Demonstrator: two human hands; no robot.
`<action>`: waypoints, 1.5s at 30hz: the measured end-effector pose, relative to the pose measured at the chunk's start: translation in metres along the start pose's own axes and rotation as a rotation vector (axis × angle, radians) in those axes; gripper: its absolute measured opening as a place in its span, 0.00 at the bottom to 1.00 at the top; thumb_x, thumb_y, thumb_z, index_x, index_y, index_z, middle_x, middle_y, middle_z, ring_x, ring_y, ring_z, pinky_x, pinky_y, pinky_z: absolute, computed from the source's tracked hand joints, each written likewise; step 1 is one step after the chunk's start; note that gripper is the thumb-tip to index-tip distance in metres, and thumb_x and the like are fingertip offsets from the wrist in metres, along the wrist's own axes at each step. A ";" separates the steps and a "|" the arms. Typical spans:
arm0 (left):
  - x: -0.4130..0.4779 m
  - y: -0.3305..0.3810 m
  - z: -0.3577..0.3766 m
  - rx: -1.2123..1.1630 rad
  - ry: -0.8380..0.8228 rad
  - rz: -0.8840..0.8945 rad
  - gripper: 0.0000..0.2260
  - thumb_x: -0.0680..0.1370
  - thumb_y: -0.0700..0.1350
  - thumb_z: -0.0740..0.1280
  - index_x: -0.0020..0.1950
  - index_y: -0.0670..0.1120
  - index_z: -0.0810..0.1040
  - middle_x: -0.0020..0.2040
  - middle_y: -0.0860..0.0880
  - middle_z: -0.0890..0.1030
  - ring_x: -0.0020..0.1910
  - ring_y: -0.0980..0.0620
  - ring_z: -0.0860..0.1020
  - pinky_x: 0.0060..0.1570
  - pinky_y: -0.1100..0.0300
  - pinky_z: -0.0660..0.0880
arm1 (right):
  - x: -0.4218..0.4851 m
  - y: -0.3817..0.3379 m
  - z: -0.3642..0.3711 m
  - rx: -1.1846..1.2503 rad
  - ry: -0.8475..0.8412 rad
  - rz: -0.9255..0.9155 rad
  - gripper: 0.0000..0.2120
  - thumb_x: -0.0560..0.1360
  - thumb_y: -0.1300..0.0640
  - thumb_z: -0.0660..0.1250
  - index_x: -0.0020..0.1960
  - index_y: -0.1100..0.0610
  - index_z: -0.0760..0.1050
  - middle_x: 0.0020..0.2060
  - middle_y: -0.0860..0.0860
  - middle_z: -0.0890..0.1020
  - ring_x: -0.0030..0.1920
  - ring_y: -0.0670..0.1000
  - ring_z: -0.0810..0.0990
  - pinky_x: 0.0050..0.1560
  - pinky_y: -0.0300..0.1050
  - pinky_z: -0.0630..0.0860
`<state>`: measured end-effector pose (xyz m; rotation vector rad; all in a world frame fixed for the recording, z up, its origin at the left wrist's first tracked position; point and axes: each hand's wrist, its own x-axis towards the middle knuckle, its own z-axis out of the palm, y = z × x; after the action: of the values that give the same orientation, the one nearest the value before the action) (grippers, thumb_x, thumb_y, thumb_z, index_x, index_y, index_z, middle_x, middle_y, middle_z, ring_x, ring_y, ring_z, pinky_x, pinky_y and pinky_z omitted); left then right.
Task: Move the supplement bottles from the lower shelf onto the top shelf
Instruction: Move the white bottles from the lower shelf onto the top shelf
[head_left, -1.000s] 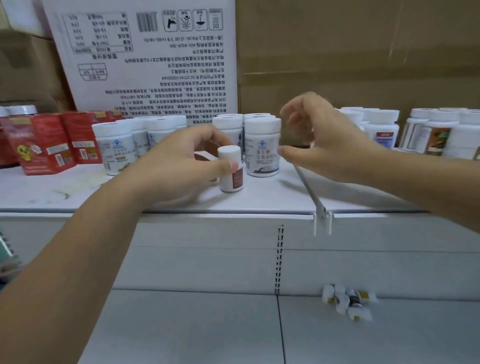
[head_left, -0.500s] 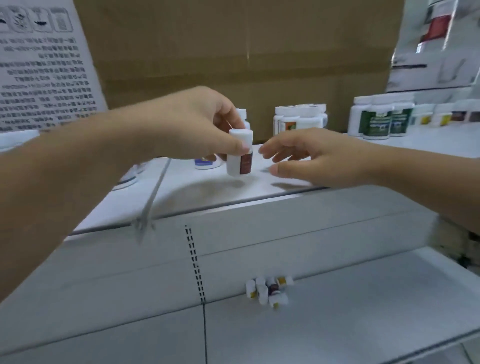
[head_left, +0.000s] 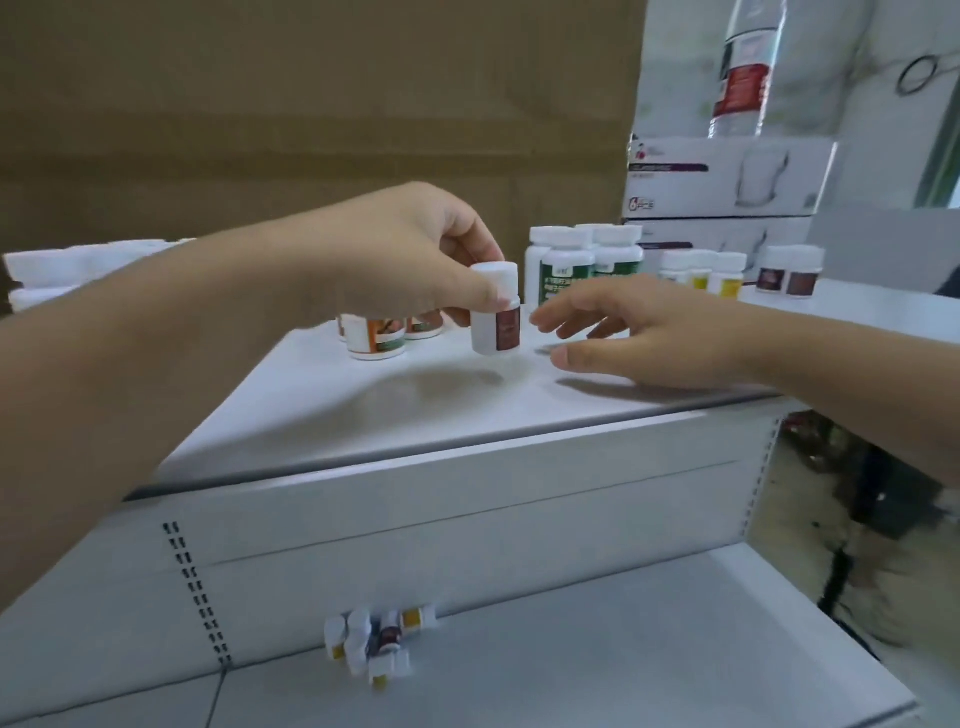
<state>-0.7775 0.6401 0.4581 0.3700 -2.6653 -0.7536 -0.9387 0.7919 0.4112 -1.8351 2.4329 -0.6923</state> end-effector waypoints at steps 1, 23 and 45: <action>0.010 0.009 0.009 -0.005 -0.004 -0.007 0.08 0.73 0.48 0.73 0.51 0.51 0.80 0.42 0.54 0.86 0.37 0.60 0.83 0.40 0.61 0.78 | -0.003 0.013 -0.008 -0.001 -0.005 0.003 0.20 0.74 0.42 0.64 0.65 0.42 0.72 0.58 0.34 0.76 0.57 0.33 0.74 0.56 0.32 0.71; 0.139 0.127 0.128 0.168 -0.056 0.013 0.10 0.73 0.50 0.73 0.53 0.53 0.80 0.42 0.55 0.86 0.36 0.61 0.83 0.38 0.67 0.78 | -0.063 0.195 -0.095 -0.100 0.014 0.091 0.20 0.72 0.40 0.63 0.62 0.40 0.72 0.55 0.35 0.75 0.52 0.31 0.72 0.49 0.28 0.68; 0.267 0.232 0.215 0.240 0.048 0.076 0.13 0.73 0.53 0.72 0.56 0.54 0.79 0.48 0.59 0.82 0.49 0.59 0.80 0.53 0.63 0.74 | -0.089 0.334 -0.165 -0.246 -0.110 0.146 0.29 0.70 0.33 0.56 0.68 0.44 0.69 0.69 0.43 0.70 0.68 0.46 0.68 0.69 0.44 0.63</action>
<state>-1.1397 0.8394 0.4806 0.3397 -2.7132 -0.3978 -1.2606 0.9997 0.4197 -1.6928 2.6439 -0.2860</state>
